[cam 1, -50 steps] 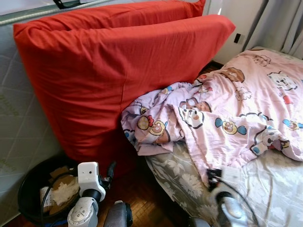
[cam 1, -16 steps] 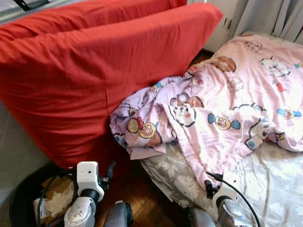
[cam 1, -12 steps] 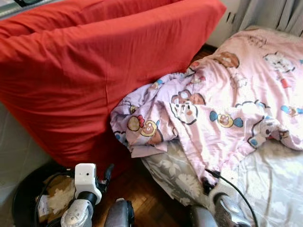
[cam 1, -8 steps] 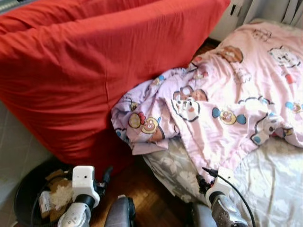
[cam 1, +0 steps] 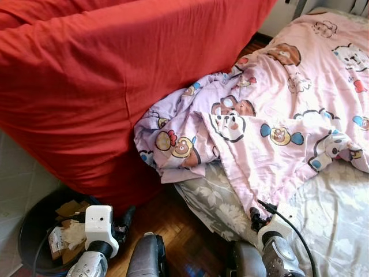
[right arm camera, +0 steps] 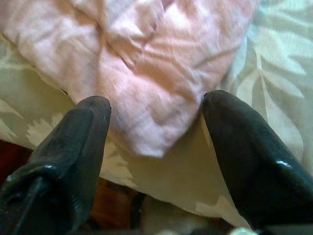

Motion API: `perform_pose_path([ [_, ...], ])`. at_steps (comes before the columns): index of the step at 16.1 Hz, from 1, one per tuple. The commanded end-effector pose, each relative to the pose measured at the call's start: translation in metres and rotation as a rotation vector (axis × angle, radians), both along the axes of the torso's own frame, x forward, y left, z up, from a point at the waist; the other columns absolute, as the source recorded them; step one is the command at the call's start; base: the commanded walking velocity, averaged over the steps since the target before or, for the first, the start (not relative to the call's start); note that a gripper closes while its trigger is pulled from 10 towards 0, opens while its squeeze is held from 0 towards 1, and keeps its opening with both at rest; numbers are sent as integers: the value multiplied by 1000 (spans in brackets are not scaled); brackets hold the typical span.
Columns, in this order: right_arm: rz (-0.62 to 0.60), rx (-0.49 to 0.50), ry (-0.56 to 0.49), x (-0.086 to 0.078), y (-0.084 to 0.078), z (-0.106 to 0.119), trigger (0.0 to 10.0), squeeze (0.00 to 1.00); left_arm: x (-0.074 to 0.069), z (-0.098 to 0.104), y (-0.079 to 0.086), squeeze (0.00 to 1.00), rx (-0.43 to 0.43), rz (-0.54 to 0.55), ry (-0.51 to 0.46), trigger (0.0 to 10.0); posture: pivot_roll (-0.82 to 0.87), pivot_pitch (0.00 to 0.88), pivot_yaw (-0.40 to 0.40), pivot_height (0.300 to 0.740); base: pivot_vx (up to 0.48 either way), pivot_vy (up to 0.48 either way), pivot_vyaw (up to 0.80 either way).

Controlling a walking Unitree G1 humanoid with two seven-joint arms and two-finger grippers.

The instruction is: Clean up the room

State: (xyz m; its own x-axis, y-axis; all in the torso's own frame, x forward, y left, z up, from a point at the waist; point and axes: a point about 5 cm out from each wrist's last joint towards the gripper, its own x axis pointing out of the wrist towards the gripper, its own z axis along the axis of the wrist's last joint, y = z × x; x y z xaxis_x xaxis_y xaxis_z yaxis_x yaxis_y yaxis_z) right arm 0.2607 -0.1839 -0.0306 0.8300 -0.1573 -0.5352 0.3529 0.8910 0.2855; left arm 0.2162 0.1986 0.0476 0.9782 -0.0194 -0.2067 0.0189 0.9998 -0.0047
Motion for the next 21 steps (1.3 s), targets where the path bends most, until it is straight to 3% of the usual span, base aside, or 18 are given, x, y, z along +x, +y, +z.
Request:
perform_pose_path([
  [1,3,21,42,-10,5,-9,10000,0,-4,-1,3,0,17,-1,18,10000,103,232,57,635,0,0,0],
  [12,2,79,66,-13,12,-13,10000,0,-5,0,1,0,28,-16,22,10000,105,226,62,635,0,0,0],
  [17,-146,266,17,-9,10,-11,10000,0,-11,1,4,0,43,-19,28,10000,130,254,73,635,0,0,0],
  [21,-134,306,7,-6,17,-9,10000,0,-19,2,7,0,53,-19,42,10000,141,273,80,635,0,0,0],
])
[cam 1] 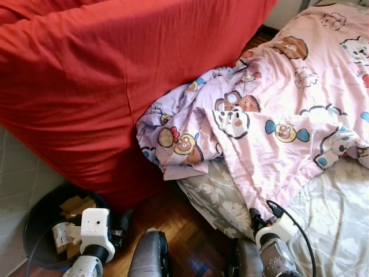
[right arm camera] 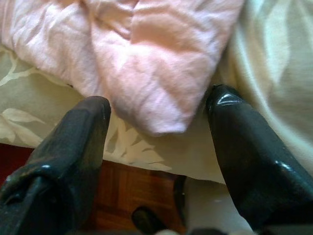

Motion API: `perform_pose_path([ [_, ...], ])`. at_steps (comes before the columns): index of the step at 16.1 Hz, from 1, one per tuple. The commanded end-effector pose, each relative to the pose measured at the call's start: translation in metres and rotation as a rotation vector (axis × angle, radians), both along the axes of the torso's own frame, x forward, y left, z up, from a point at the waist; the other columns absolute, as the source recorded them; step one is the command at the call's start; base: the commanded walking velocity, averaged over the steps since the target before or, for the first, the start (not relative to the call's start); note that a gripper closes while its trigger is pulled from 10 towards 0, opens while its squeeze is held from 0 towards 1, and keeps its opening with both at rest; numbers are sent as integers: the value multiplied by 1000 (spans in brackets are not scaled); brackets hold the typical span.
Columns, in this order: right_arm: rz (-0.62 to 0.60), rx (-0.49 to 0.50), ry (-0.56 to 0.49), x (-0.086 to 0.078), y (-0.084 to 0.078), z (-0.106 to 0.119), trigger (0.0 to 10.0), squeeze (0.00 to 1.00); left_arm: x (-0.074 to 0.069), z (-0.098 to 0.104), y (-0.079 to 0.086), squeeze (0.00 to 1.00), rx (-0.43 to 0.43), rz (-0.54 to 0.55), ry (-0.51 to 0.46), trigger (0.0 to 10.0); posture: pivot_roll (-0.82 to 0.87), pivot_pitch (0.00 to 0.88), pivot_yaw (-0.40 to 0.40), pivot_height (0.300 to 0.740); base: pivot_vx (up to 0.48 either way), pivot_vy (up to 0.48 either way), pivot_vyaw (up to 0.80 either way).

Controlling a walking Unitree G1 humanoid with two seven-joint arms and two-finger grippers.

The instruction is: Clean up the room

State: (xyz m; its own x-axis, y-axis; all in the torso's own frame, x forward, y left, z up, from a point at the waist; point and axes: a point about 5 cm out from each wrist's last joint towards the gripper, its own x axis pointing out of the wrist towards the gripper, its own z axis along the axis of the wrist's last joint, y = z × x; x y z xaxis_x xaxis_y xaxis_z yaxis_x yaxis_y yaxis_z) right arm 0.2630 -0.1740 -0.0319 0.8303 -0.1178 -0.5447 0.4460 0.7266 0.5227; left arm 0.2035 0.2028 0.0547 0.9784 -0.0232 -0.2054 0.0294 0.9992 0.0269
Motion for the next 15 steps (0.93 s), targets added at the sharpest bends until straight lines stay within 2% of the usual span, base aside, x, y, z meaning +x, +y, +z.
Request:
perform_pose_path([
  [1,8,42,20,-6,8,-6,10000,0,-8,-5,3,0,24,-7,48,10000,145,279,82,635,0,0,0],
  [5,46,66,-45,3,13,2,10000,0,-10,-5,4,0,27,-6,57,10000,145,286,83,635,0,0,0],
  [8,43,69,-57,4,12,3,10000,0,-10,-5,3,0,29,-7,61,10000,143,285,82,635,0,0,0],
  [9,41,71,-65,5,12,4,4784,0,-10,-5,3,0,29,-8,62,10000,143,284,82,635,0,0,0],
  [10,41,71,-65,5,12,3,1451,0,-10,-5,3,0,29,-10,62,10000,140,282,82,635,0,0,0],
  [11,40,69,-66,4,11,3,0,0,-10,-6,2,0,29,-12,62,10000,140,282,82,635,0,0,0],
  [15,35,65,-59,2,9,2,78,0,-12,-6,-1,0,36,-36,66,10000,143,282,81,635,0,0,0],
])
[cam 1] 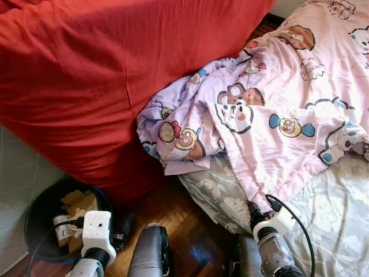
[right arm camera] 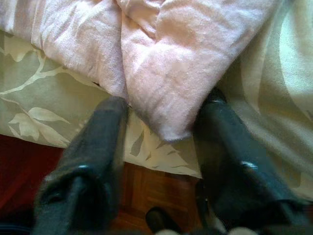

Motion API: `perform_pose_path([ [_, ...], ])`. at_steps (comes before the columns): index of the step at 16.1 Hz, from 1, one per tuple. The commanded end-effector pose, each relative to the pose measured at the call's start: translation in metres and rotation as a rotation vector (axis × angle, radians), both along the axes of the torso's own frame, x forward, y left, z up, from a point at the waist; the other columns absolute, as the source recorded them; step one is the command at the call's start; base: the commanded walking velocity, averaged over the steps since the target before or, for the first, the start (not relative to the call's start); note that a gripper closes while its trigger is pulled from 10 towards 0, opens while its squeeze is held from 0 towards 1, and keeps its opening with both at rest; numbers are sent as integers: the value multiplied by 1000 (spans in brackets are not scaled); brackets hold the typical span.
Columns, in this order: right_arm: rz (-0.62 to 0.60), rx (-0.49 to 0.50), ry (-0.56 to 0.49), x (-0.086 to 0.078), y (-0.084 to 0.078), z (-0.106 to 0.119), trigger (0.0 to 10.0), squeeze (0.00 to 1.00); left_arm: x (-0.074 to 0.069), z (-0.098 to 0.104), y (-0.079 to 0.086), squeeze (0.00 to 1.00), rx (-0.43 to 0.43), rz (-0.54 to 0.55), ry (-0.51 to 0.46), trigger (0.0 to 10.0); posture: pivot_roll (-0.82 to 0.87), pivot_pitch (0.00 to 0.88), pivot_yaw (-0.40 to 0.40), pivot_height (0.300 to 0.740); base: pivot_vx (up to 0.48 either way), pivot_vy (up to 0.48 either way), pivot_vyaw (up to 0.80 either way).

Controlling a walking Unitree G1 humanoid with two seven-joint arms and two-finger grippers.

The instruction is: Clean up the room

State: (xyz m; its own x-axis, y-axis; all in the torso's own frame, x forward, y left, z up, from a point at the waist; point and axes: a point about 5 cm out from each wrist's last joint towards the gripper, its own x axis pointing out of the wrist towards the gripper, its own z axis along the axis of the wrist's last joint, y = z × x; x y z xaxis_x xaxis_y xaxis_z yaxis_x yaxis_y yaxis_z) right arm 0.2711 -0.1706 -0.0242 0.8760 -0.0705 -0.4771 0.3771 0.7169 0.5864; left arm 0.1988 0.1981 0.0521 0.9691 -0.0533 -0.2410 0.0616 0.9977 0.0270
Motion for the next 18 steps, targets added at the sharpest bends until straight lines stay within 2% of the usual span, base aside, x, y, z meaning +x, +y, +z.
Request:
perform_pose_path([
  [1,6,23,25,-6,6,-6,0,0,-9,-3,5,0,37,-4,30,10000,143,282,81,635,0,0,0],
  [6,3,20,27,-6,5,-6,0,0,-9,-3,5,0,35,3,27,10000,145,281,80,635,0,0,0],
  [12,-43,-24,10,-2,-9,-1,0,0,-5,-4,2,0,30,5,20,10000,135,257,71,635,0,0,0],
  [14,-57,-47,-6,0,-15,2,0,0,0,-5,2,0,28,8,15,10000,125,238,66,635,0,0,0],
  [18,-96,-113,-59,3,-32,11,0,0,20,-4,-6,0,7,6,-23,10000,90,189,49,635,0,0,0],
])
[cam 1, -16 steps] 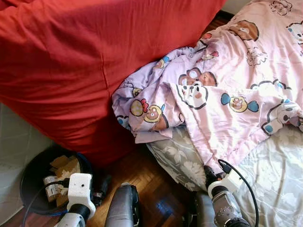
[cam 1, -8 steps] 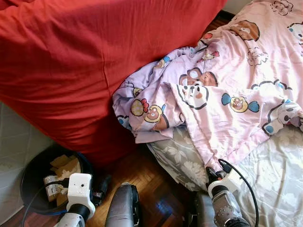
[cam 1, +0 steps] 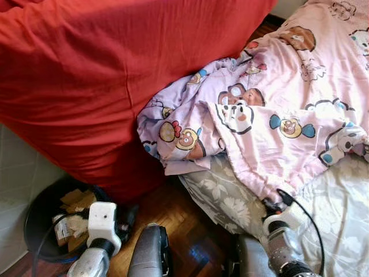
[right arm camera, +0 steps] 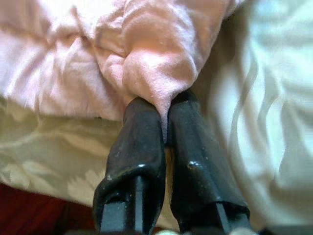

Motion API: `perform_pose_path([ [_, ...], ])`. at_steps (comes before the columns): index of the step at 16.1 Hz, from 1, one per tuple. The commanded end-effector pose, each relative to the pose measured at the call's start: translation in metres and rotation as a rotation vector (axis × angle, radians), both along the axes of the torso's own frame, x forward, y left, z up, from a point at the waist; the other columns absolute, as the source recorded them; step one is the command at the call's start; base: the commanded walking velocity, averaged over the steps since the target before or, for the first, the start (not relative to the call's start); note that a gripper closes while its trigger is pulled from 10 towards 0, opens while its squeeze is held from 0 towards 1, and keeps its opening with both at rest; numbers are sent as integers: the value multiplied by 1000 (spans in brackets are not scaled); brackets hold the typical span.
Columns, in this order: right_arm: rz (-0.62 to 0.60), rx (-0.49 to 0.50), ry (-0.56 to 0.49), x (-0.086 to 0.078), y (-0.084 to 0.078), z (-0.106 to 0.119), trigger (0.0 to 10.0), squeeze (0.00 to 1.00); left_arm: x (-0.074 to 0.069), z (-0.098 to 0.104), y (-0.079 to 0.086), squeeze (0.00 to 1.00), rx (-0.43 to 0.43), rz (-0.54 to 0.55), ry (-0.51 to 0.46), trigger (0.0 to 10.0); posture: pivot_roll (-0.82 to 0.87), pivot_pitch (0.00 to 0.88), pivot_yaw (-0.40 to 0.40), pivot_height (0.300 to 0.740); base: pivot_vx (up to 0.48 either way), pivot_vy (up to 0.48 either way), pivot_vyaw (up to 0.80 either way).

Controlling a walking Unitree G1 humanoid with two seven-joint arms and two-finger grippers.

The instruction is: Clean up the room

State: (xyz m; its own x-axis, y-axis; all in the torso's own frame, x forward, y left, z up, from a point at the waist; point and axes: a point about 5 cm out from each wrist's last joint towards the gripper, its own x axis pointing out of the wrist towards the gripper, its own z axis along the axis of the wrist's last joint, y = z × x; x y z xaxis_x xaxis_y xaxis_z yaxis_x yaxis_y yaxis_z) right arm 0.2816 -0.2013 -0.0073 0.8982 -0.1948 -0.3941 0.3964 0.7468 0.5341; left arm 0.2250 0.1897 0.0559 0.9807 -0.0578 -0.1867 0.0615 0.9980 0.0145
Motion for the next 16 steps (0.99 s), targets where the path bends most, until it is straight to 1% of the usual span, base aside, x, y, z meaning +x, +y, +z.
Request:
perform_pose_path([
  [1,-4,-29,5,-7,-4,-4,0,0,0,-8,0,0,17,7,26,10000,76,168,43,635,0,0,0],
  [2,10,-64,-10,-6,-6,-2,0,0,7,-10,-2,0,12,6,21,10000,62,145,37,635,0,0,0],
  [3,3,-70,-23,-7,-8,0,0,0,12,-11,-3,0,10,8,18,10000,50,127,32,635,0,0,0],
  [5,-8,-105,-45,-12,-12,0,0,0,18,-15,-2,0,6,20,17,10000,37,106,27,635,0,0,0],
  [6,3,-132,-50,-13,-12,0,0,0,19,-18,-1,0,4,28,24,10000,29,96,26,635,0,0,0],
  [7,9,-139,-53,-14,-10,0,0,0,19,-21,0,0,2,35,33,10000,22,90,25,635,0,0,0],
  [8,17,-140,-52,-17,-8,-2,0,0,17,-26,2,0,-5,51,52,10000,15,84,23,635,0,0,0],
  [9,51,-162,-49,-19,-5,-4,0,0,16,-34,6,0,-23,85,74,10000,11,80,22,635,0,0,0],
  [10,64,-174,-45,-19,-3,-4,4824,0,17,-36,8,0,-32,101,79,10000,8,79,21,635,0,0,0],
  [11,74,-191,-39,-20,-3,-5,10000,0,19,-37,10,0,-45,122,78,10000,6,78,20,635,0,0,0],
  [12,93,-218,-35,-20,-3,-4,10000,0,21,-37,12,0,-53,131,76,10000,5,77,19,635,0,0,0],
  [14,115,-234,-48,-18,-1,-2,10000,0,23,-43,15,0,-66,150,87,10000,-3,67,18,635,0,0,0],
  [16,122,-243,-62,-15,0,1,10000,0,21,-49,16,0,-74,168,111,10000,-6,62,15,639,0,0,0],
])
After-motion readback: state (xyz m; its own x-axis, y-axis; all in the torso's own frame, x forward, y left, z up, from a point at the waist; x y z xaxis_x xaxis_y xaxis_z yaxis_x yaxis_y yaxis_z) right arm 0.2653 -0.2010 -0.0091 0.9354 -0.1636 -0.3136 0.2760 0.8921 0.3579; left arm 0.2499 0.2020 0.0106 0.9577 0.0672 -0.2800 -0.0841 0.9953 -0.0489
